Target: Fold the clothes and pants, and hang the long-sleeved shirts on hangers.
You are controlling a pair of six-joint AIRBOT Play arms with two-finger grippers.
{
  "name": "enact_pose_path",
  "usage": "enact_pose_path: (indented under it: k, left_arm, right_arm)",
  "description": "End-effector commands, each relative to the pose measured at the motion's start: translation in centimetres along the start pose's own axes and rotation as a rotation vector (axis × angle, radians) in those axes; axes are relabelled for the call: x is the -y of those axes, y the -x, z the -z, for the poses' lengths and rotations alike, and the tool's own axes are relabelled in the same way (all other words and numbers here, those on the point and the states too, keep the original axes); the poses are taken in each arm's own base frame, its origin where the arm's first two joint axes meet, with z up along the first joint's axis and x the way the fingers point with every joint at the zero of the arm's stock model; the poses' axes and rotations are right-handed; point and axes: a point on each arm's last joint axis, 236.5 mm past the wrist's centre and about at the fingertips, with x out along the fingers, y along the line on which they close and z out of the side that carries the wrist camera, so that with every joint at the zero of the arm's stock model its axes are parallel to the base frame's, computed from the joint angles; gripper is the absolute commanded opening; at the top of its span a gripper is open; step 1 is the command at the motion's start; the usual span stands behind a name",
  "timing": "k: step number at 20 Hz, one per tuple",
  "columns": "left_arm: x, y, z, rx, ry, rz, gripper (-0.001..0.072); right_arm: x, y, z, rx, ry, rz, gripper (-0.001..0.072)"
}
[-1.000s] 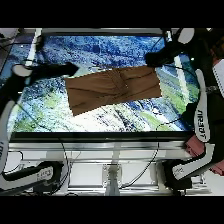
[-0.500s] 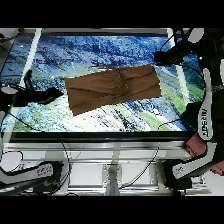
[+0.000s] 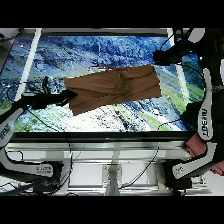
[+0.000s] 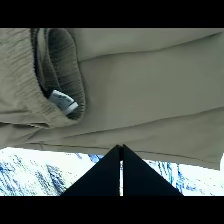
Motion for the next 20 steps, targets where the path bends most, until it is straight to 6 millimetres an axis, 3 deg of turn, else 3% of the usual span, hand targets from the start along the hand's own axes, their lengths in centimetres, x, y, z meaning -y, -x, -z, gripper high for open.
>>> enact_pose_path:
  k: [1,2,3,5,7,11,15,20]
  left_arm:
    - [0.7,-1.7,-0.7,0.037,-0.028,-0.013,0.0349]
    - [1.3,-1.6,-0.9,0.035,-0.039,0.0,0.0174]
    - [2.4,-1.4,-1.2,0.028,-0.056,0.028,0.0045]
    - [4.9,0.1,-2.5,0.042,-0.104,0.081,0.004]
    - [7.6,2.3,-4.6,0.102,-0.152,0.105,0.004]
    - [13.4,7.3,-6.1,0.196,-0.241,0.154,0.004]
    - [17.6,10.7,-5.5,0.233,-0.294,0.206,0.004]
    - [19.5,12.1,-5.2,0.262,-0.337,0.221,0.0041]
  right_arm:
    - [-1.2,-0.2,-0.9,0.036,0.014,-0.018,0.0011]
    - [-1.8,-0.5,-1.4,0.056,0.024,-0.023,0.0012]
    - [-2.4,-0.9,-1.8,0.072,0.035,-0.028,0.0011]
    - [-3.2,-2.5,-2.7,0.101,0.059,-0.017,0.0011]
    - [-3.7,-5.7,-2.2,0.079,0.017,-0.025,0.0011]
    - [-8.3,-13.5,2.8,-0.11,-0.029,-0.148,0.001]
    - [-15.7,-19.3,6.0,-0.176,-0.048,-0.27,0.0011]
    - [-26.8,-23.5,12.5,-0.316,-0.096,-0.472,0.0008]
